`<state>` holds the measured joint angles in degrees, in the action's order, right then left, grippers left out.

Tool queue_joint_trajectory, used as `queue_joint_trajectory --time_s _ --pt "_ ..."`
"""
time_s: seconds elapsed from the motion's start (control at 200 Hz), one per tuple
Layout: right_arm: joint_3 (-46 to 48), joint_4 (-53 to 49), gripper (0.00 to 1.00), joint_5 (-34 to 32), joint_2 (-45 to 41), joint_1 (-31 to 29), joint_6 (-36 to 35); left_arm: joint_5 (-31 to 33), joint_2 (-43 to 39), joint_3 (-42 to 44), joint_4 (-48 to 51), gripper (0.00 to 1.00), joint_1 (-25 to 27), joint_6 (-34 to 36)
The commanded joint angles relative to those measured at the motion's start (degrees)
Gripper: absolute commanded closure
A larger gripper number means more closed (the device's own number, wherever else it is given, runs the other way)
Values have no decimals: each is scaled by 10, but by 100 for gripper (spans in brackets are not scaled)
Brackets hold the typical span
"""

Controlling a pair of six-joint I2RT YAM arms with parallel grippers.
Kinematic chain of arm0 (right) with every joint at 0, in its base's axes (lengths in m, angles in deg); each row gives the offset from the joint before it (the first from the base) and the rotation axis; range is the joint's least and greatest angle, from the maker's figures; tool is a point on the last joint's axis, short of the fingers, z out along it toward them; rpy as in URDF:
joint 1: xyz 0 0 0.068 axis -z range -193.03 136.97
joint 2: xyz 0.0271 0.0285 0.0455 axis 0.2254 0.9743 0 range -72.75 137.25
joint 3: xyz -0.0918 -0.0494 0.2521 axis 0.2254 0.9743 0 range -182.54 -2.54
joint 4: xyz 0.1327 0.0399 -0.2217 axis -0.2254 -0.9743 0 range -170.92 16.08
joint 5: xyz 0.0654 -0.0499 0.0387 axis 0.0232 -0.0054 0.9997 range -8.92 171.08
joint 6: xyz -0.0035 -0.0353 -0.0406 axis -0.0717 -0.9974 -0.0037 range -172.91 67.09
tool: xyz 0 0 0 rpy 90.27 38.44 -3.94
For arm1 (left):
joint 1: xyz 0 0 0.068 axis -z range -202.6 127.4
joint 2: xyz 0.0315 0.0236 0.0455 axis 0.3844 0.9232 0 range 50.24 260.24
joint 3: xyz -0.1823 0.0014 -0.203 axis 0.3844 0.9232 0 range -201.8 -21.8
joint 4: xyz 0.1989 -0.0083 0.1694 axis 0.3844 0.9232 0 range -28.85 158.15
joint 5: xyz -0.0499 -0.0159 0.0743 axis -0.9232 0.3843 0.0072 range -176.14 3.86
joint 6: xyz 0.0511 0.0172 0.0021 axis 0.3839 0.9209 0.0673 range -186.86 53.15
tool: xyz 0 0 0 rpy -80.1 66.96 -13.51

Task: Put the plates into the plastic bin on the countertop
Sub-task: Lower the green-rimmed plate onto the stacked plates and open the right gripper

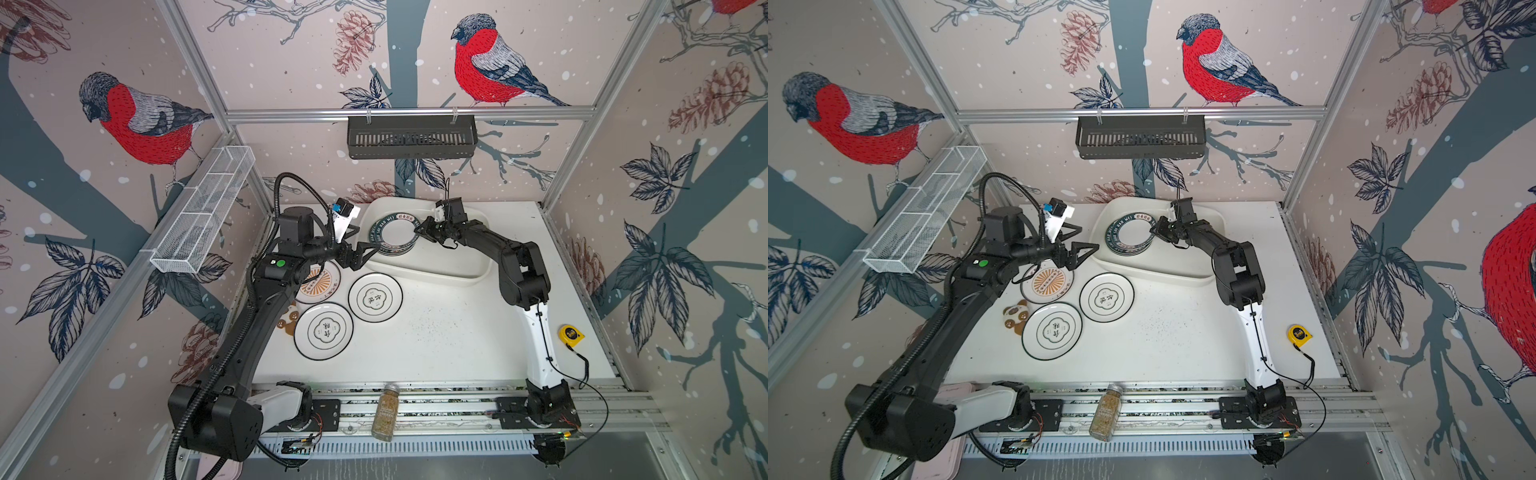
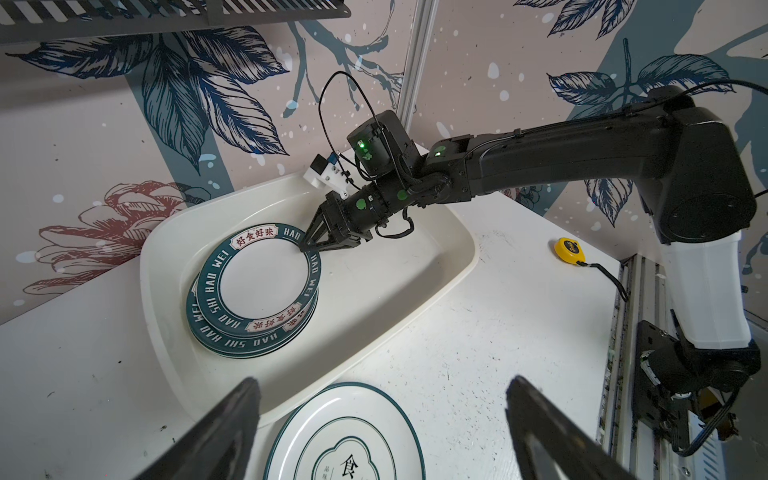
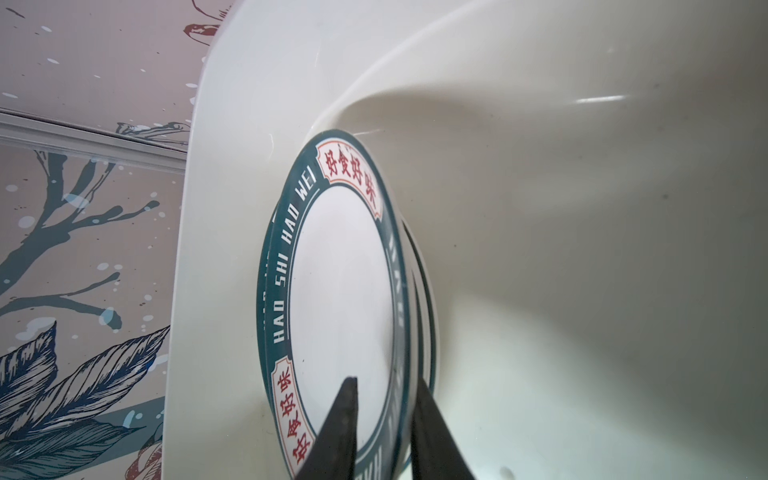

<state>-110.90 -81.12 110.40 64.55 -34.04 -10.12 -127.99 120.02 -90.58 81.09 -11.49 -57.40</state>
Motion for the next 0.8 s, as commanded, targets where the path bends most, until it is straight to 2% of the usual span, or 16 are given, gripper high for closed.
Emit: queue_joint_trajectory --time_s 0.0,0.791 --pt "-9 -18 73 -16 -2 -1 -24 -8 0 -1 -19 8 0 2" --pt "-60 -105 67 -62 11 -22 -80 -8 -2 5 -24 8 -1 2"
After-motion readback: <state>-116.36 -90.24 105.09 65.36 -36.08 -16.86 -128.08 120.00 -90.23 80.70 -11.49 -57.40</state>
